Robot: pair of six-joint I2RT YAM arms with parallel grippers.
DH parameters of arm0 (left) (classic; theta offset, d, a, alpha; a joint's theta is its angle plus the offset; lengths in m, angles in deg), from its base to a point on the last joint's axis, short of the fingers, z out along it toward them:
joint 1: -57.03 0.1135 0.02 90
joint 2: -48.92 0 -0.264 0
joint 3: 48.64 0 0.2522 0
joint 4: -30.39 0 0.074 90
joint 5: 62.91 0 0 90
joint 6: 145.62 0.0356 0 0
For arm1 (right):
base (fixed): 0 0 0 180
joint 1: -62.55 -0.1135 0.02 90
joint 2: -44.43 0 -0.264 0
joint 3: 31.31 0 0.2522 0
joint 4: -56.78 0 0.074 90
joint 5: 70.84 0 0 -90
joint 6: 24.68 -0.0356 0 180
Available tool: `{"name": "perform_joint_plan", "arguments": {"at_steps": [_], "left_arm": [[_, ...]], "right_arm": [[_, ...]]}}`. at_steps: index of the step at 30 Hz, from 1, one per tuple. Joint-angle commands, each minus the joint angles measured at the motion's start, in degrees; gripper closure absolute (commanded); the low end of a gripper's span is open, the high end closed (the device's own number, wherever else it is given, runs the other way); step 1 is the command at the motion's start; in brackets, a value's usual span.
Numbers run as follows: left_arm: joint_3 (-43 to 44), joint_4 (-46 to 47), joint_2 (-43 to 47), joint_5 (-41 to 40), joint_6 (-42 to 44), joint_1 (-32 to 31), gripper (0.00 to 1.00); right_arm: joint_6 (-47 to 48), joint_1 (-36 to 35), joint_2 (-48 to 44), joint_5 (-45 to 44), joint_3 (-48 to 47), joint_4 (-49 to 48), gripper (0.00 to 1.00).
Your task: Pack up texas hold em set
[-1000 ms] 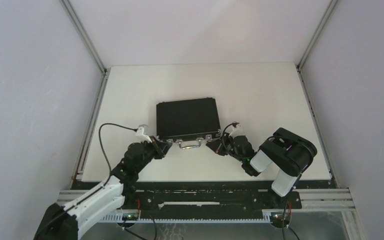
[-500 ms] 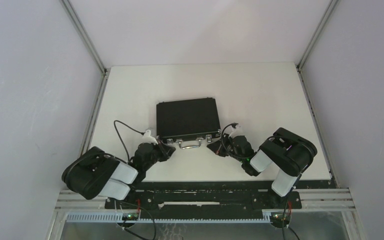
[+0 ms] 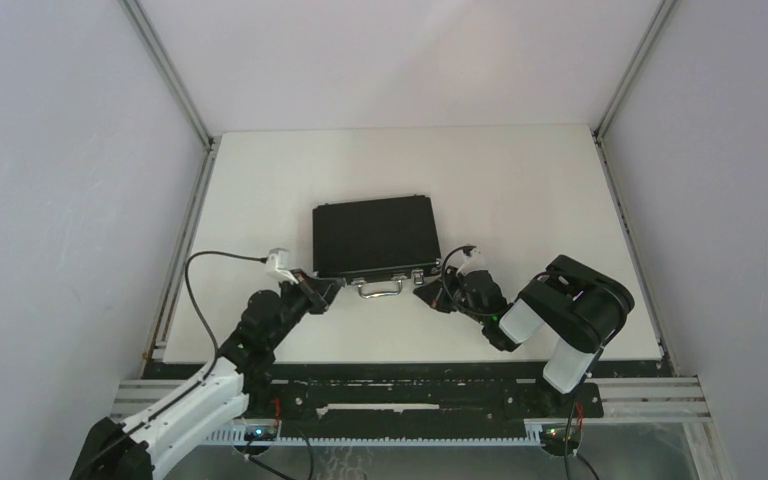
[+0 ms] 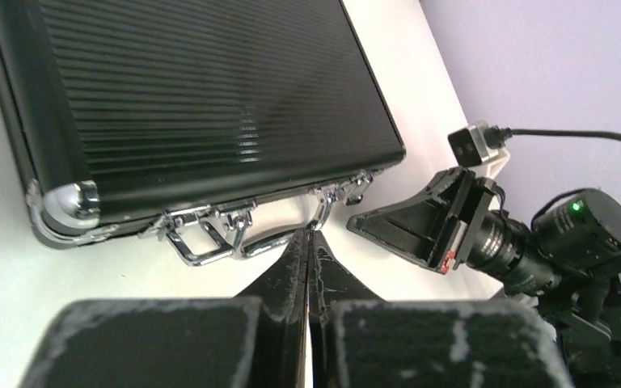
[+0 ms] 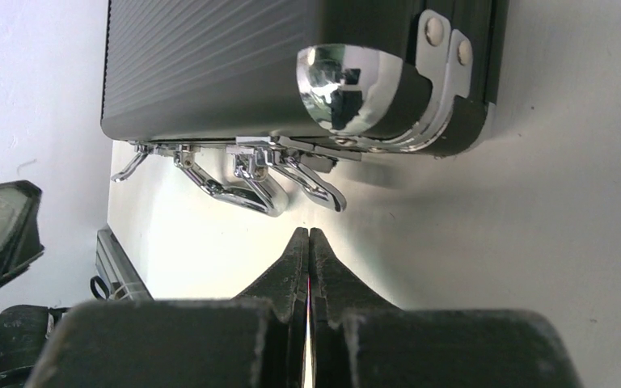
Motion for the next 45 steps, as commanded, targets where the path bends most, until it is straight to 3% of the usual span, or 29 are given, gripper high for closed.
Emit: {"name": "perform_joint_plan", "arguments": {"at_steps": [1,8,16,20,23,27,29,33,36,40,45], "left_arm": [[5.8,-10.2,0.3,-3.1,3.4,1.8,1.00],[3.3,8.3,-20.5,-1.9,0.8,2.6,1.00],[-2.6,15.9,-31.0,-4.4,0.0,3.0,1.00],[-3.0,18.2,-29.7,-1.2,0.0,2.8,1.00],[-2.9,14.3,-24.0,0.2,0.1,2.4,0.85],[-3.9,7.9,-12.3,0.9,-1.3,1.7,0.42],[-3.5,2.6,-4.4,0.1,-1.2,1.4,0.31],[-0.7,-8.1,3.9,-3.9,0.9,1.4,0.25],[1.0,-9.9,3.2,-5.4,2.0,1.3,0.21],[1.3,-6.0,-1.8,-3.8,1.0,1.3,0.19],[1.4,-4.9,-4.1,-2.8,1.1,1.4,0.19]], "right_arm": [[0.7,-0.3,0.2,-0.2,-1.9,-2.1,1.00],[0.7,-0.5,-0.2,-0.1,-1.8,-1.5,1.00],[0.5,-0.5,0.0,-0.6,-1.2,-1.7,1.00],[0.2,-0.6,-0.9,1.0,-0.4,-3.8,1.00],[0.7,-0.7,-5.0,-0.2,1.6,-3.8,1.00],[4.4,-0.5,-15.8,-3.6,2.2,5.6,1.00],[6.8,-0.7,-20.1,-4.6,0.4,12.5,1.00],[10.9,-0.9,-25.2,-5.9,-2.3,18.9,1.00],[11.6,-0.6,-24.0,-6.5,-3.7,20.1,1.00],[10.4,0.6,-17.0,-6.4,-3.8,16.1,1.00],[8.1,1.6,-1.5,-5.8,-5.6,7.2,1.00]]}}
